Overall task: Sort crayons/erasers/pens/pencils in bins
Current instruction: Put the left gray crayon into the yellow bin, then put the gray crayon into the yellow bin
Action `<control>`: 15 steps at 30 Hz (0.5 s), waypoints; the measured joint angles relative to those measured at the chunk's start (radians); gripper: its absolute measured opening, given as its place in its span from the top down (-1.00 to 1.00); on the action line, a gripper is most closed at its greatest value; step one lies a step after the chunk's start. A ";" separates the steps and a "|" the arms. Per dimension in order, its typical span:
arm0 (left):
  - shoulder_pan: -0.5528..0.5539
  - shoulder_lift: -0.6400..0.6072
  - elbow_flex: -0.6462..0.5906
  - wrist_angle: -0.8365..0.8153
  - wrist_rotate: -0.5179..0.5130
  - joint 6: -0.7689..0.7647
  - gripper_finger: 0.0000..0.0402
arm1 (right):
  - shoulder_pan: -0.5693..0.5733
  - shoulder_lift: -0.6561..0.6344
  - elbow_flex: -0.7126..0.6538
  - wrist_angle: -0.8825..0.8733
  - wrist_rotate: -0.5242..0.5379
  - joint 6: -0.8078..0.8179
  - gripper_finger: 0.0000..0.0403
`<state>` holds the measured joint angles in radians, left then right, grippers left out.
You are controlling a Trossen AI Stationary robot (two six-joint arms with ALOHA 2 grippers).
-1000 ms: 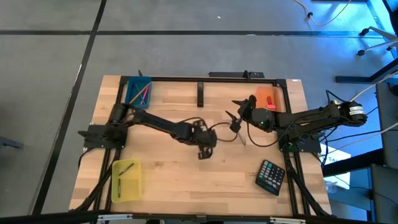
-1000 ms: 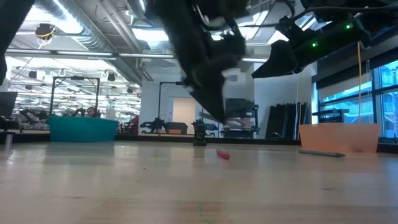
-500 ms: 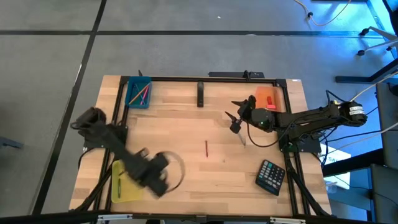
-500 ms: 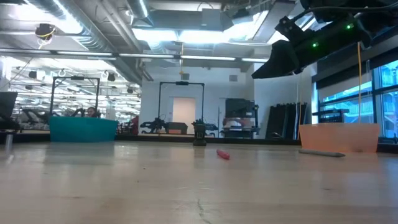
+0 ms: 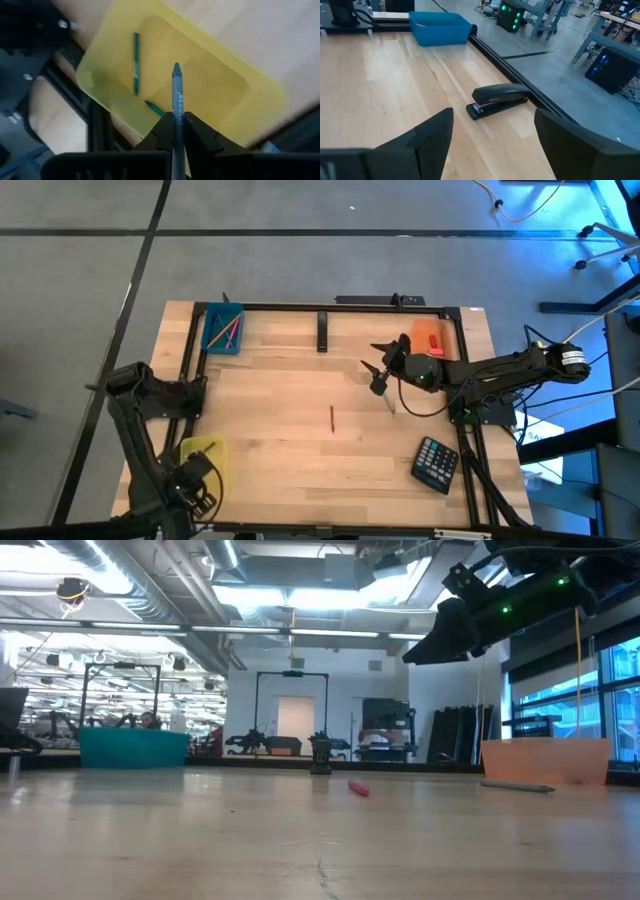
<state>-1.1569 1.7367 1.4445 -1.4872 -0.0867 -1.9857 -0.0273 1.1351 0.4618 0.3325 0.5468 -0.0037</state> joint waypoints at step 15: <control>0.070 0.001 -0.170 0.102 0.119 0.054 0.55 | -0.001 0.000 0.000 -0.091 -0.022 0.003 -0.39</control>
<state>-1.0871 1.7374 1.2748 -1.3856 0.0326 -1.9317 -0.0280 1.1355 0.4618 0.2414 0.5246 -0.0006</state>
